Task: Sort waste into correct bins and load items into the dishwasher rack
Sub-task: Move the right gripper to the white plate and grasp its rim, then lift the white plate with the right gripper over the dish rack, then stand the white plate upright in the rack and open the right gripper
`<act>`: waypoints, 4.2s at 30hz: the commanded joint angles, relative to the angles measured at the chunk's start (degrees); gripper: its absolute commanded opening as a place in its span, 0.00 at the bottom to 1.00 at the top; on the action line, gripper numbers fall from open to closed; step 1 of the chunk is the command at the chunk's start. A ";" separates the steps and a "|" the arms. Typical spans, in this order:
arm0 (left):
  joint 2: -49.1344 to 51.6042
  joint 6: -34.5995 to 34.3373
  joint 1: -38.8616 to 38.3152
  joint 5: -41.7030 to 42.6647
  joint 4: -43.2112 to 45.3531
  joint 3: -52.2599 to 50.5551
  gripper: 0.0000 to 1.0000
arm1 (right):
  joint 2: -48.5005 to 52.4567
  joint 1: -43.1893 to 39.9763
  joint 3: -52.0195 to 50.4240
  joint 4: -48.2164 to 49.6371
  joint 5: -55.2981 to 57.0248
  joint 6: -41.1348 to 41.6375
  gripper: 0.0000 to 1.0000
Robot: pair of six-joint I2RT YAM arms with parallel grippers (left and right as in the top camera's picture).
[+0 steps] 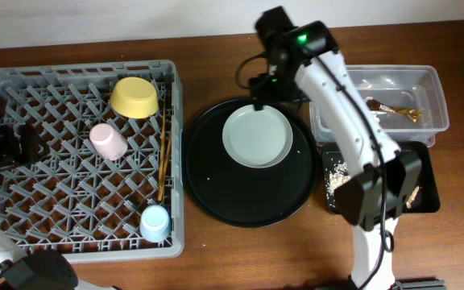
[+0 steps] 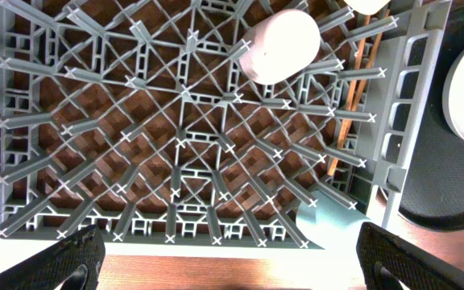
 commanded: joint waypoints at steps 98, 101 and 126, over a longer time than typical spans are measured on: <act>-0.24 -0.09 0.00 -0.28 -0.07 0.00 0.99 | -21.14 16.33 -19.91 55.19 -48.59 29.55 0.04; -0.24 -0.09 0.00 -0.28 -0.07 0.00 0.99 | -21.14 17.35 -25.81 66.99 -49.46 37.81 0.04; -0.24 -0.09 0.00 -0.28 -0.07 0.00 0.99 | -17.38 25.38 -55.36 106.51 -35.36 57.44 0.04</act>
